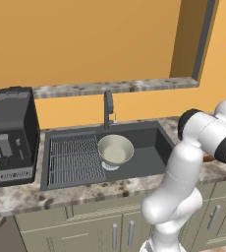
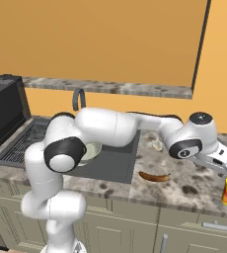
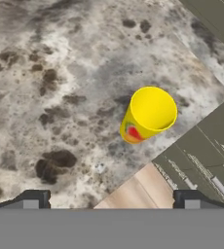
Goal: Remove the garlic and banana from the sink. Then move the bowl and cup from the counter to the sink for washing.
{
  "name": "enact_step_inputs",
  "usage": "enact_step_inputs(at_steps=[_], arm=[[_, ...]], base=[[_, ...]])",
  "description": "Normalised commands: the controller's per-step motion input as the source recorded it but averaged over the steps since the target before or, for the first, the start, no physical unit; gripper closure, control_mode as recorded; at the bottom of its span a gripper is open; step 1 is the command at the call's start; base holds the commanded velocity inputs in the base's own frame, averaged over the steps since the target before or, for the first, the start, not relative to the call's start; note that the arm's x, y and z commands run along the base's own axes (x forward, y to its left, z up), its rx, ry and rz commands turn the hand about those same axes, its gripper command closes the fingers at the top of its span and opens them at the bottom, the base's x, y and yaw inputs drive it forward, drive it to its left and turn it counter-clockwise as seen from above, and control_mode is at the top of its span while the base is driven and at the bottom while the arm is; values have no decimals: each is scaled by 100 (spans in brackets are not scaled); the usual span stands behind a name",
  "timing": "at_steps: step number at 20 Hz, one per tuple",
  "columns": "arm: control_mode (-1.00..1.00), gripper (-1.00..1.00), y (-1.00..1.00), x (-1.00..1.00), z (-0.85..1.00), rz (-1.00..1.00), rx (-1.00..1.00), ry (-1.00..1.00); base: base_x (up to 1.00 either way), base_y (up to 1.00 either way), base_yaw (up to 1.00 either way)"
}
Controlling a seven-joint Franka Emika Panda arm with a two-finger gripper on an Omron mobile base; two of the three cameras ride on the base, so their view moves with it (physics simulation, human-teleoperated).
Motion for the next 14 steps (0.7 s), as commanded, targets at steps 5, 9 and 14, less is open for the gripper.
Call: enact_step_inputs(at_steps=[5,9,14], arm=[[-100,-100,-17,2,-2,0,1,0],[-100,-100,-16,0,-1,0,0,0],[-100,-100,-14,0,-2,0,0,0]], base=[[0,0,0],[0,0,0],[0,0,0]])
